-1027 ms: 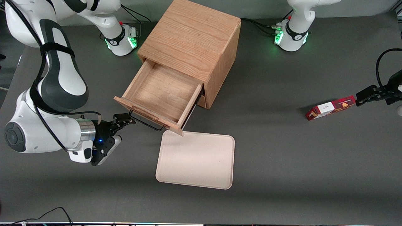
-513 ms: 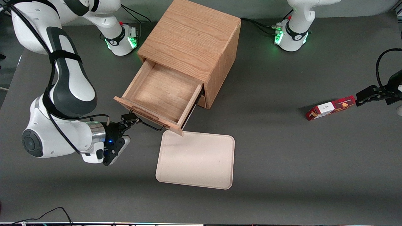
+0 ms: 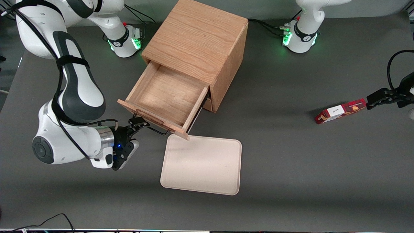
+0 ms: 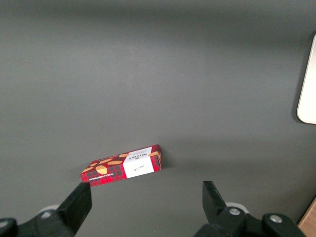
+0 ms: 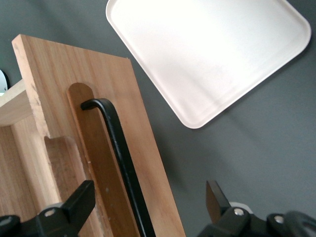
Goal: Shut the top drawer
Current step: 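Push the drawer front with the right gripper into the cabinet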
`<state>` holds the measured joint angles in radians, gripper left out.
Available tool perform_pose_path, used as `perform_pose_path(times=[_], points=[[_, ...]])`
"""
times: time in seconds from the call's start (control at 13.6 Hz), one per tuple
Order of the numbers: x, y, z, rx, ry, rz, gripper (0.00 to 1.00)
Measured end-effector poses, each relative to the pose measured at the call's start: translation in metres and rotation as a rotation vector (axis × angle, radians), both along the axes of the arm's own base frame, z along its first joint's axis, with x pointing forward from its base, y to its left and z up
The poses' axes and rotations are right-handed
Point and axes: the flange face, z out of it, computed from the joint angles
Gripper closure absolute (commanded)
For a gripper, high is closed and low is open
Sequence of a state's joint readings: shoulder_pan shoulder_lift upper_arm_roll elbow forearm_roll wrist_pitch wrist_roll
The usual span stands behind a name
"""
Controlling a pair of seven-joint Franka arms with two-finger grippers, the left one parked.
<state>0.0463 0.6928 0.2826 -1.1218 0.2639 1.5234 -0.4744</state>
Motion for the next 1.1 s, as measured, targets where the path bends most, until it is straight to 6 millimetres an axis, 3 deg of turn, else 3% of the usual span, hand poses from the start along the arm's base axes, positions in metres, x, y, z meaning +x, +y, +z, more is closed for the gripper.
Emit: perform_pose_path(times=[1.1], points=[[-0.009, 0.021, -0.04, -0.087, 0.019, 0.118, 0.0]])
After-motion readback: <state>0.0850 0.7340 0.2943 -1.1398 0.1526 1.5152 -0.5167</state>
